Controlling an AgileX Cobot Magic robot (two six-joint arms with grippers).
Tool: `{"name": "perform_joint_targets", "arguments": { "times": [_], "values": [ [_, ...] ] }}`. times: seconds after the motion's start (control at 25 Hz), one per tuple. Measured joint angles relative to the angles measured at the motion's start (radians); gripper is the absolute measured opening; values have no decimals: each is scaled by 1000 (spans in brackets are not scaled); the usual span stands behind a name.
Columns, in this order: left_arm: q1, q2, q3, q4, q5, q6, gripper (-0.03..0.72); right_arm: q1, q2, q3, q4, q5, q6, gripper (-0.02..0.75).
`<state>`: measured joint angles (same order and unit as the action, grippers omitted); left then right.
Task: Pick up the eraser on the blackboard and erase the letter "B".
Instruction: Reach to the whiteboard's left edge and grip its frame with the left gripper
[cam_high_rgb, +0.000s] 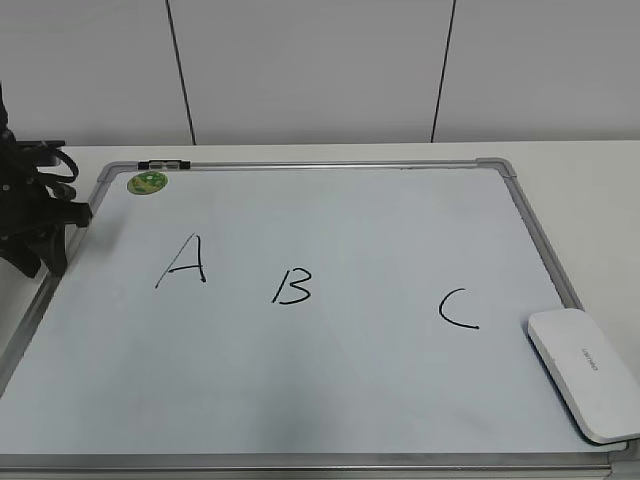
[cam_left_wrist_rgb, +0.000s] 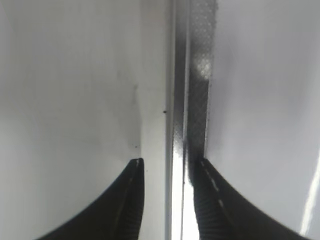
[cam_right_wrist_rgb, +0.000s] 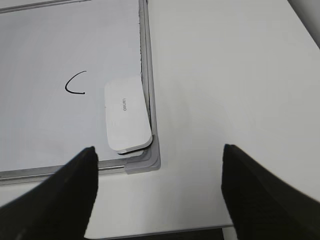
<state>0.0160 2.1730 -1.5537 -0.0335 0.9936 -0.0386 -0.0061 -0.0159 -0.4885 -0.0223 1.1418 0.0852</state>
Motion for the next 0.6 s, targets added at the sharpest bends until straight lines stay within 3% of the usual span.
{"name": "perform_joint_targets", "arguments": {
  "times": [0.44,0.6],
  "values": [
    [0,14,-9,0,2,1,236,0,0,0,0,0,0,572],
    [0,14,-9,-7,2,1,155,0,0,0,0,0,0,572]
  ]
}}
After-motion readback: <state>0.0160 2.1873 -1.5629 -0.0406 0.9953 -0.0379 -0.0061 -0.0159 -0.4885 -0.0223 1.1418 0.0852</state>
